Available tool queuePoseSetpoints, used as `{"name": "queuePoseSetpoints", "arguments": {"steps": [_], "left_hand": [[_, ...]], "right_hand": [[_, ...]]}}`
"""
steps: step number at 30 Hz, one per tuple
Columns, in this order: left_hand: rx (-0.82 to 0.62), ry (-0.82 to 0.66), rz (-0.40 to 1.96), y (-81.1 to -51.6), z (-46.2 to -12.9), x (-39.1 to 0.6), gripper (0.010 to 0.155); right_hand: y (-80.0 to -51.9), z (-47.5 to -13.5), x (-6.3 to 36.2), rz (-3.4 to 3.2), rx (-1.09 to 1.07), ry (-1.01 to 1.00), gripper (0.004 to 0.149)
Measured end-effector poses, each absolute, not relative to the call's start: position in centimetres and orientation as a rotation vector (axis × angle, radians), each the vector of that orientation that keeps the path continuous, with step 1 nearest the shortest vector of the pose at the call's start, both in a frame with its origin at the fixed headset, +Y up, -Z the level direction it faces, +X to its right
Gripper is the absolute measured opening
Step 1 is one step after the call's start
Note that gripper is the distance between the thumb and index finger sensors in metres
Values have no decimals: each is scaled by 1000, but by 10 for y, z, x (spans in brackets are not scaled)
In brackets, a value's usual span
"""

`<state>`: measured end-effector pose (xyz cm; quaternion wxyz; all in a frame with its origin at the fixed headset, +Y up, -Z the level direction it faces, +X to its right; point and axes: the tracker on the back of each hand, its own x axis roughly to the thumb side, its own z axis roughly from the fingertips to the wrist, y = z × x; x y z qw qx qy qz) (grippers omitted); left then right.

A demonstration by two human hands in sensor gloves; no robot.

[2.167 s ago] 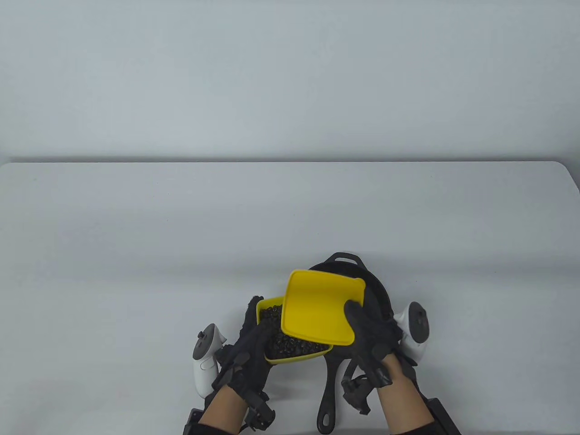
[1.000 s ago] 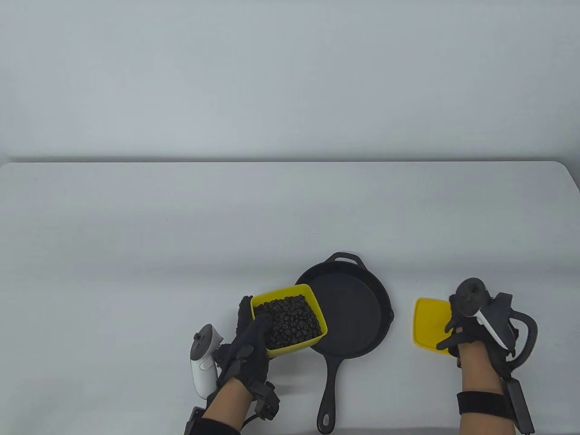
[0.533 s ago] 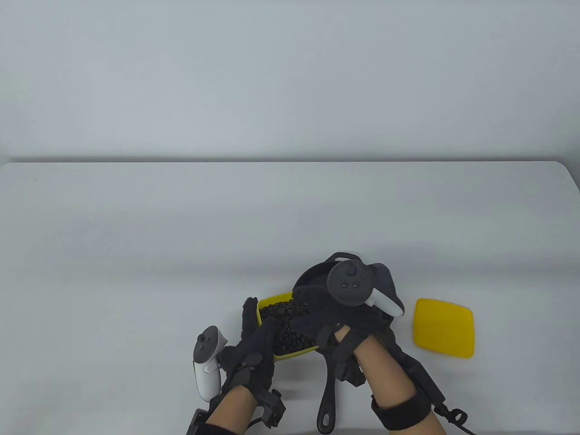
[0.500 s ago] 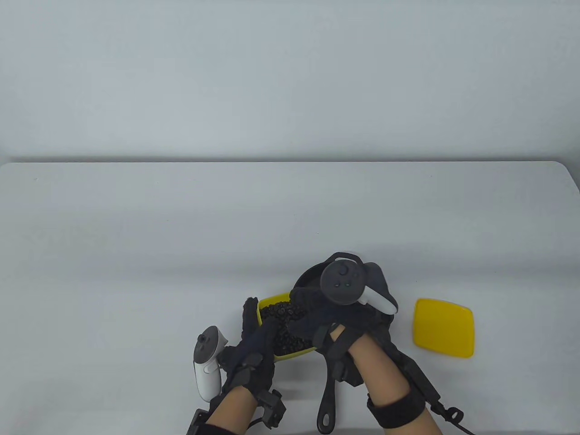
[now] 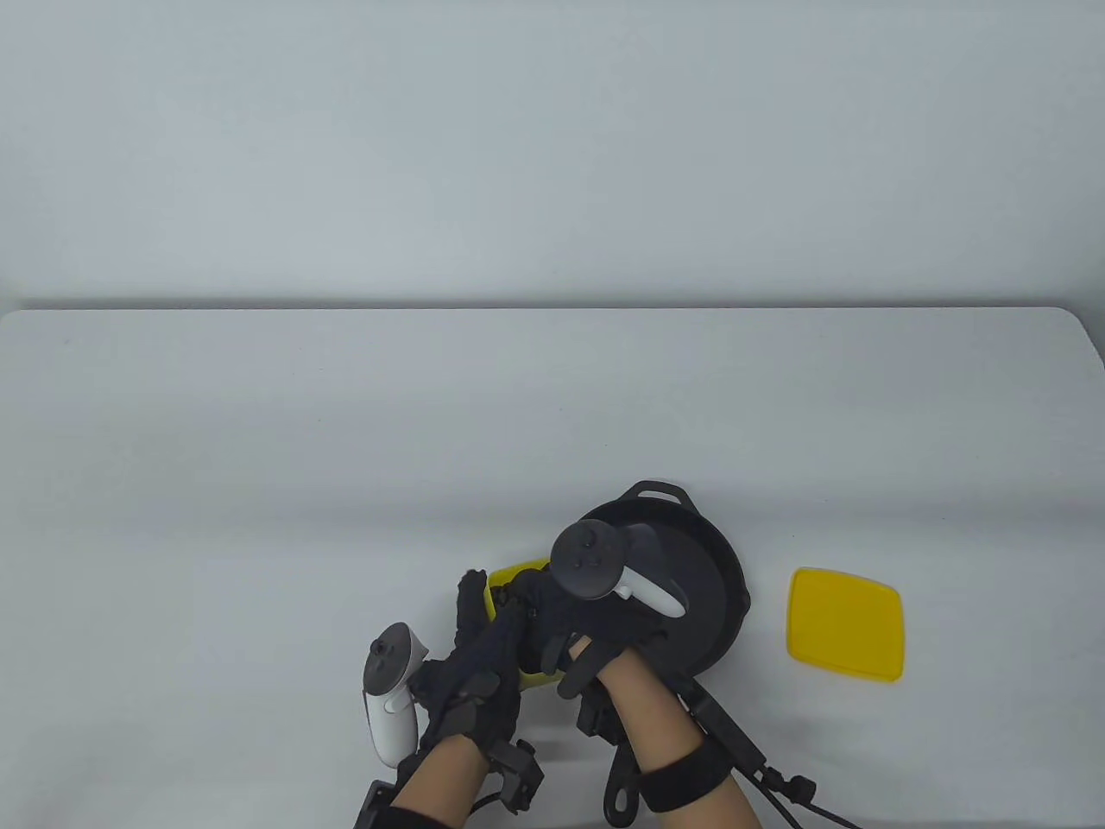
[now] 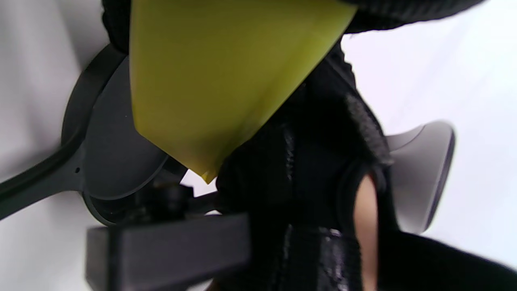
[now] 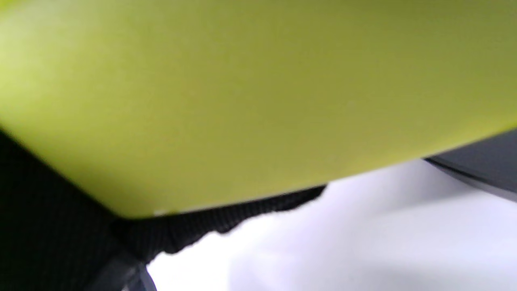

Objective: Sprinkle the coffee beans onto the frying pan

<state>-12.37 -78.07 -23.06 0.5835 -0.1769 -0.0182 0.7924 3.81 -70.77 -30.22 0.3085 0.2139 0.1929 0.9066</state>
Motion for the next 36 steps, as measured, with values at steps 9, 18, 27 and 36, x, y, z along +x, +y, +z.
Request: {"name": "queuePoseSetpoints", "arguments": {"steps": [9, 18, 27, 36], "left_hand": [[-480, -18, 1883, -789, -233, -122, 82], [-543, -10, 1915, -796, -232, -115, 82], [-503, 16, 1907, -796, -232, -121, 83], [-448, 42, 1932, -795, -232, -131, 83]], "right_hand": [[-715, -303, 58, 2218, 480, 381, 32], [-715, -302, 86, 2001, 351, 236, 32], [-713, -303, 143, 1798, 152, 97, 32], [-743, -310, 174, 2105, -153, 32, 33]]}}
